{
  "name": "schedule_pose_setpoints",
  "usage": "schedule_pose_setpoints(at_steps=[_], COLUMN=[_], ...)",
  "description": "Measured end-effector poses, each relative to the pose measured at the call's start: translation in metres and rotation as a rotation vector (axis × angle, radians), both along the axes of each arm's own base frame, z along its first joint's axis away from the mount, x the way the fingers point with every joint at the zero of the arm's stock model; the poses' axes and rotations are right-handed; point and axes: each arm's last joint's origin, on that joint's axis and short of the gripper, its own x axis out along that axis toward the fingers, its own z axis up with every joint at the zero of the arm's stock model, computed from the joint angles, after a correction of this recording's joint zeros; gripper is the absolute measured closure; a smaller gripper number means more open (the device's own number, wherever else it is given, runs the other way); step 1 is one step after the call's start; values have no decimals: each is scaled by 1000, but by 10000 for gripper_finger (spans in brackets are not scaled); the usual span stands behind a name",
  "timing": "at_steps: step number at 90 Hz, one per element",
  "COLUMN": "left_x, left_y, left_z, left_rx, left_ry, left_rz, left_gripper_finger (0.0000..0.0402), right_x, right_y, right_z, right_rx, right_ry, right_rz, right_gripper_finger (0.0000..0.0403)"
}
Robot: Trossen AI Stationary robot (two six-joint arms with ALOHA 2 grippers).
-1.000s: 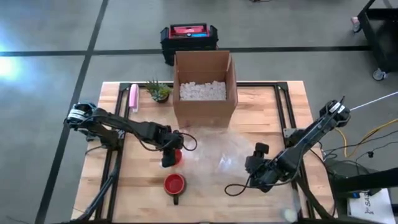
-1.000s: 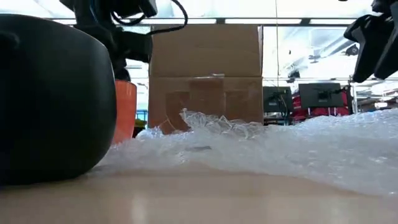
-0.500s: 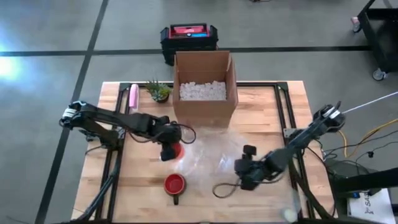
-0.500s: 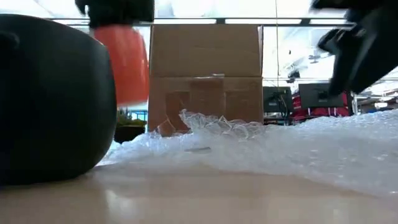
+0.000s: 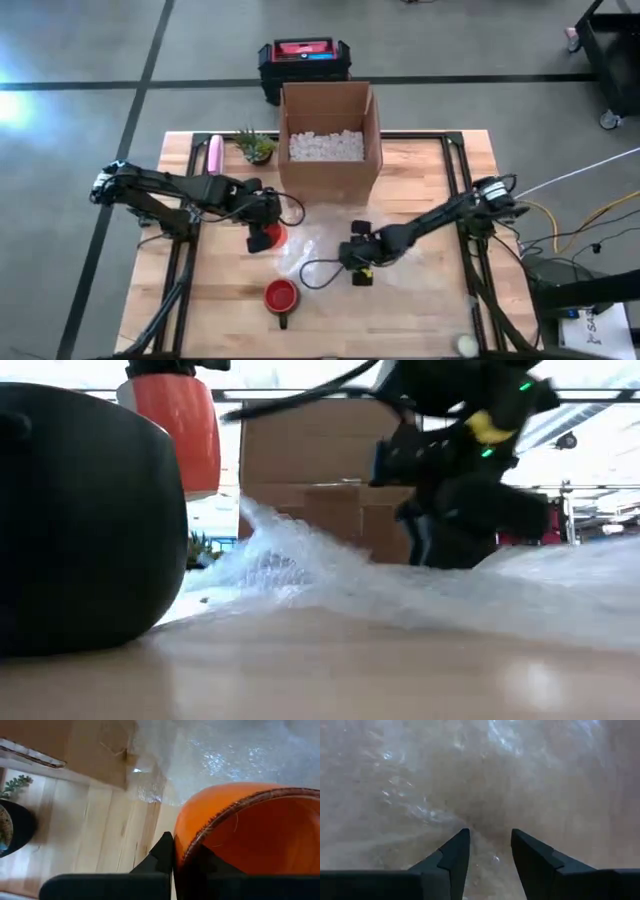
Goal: Wrap mug
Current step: Wrap the orange mug with the bubble wrap on top
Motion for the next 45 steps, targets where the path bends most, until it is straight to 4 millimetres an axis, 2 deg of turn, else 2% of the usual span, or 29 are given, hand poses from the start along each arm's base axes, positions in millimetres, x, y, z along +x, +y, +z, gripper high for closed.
schedule_pose_setpoints(at_steps=[12,27,35,45], left_x=[0,2,3,6], left_y=[0,0,-1,-1], left_z=[0,0,1,2], left_rx=[0,-3,-6,-16], left_ry=[0,-17,-33,-58], left_rz=[1,1,1,-1], left_gripper_finger=[399,398,398,398], right_x=[18,38,37,25], right_y=[-7,-10,-10,-7], right_z=[3,31,52,83], right_rx=[-48,-81,-81,-67], right_ry=[-7,-92,-97,-82], right_rz=[109,183,185,167], right_gripper_finger=[292,304,308,312])
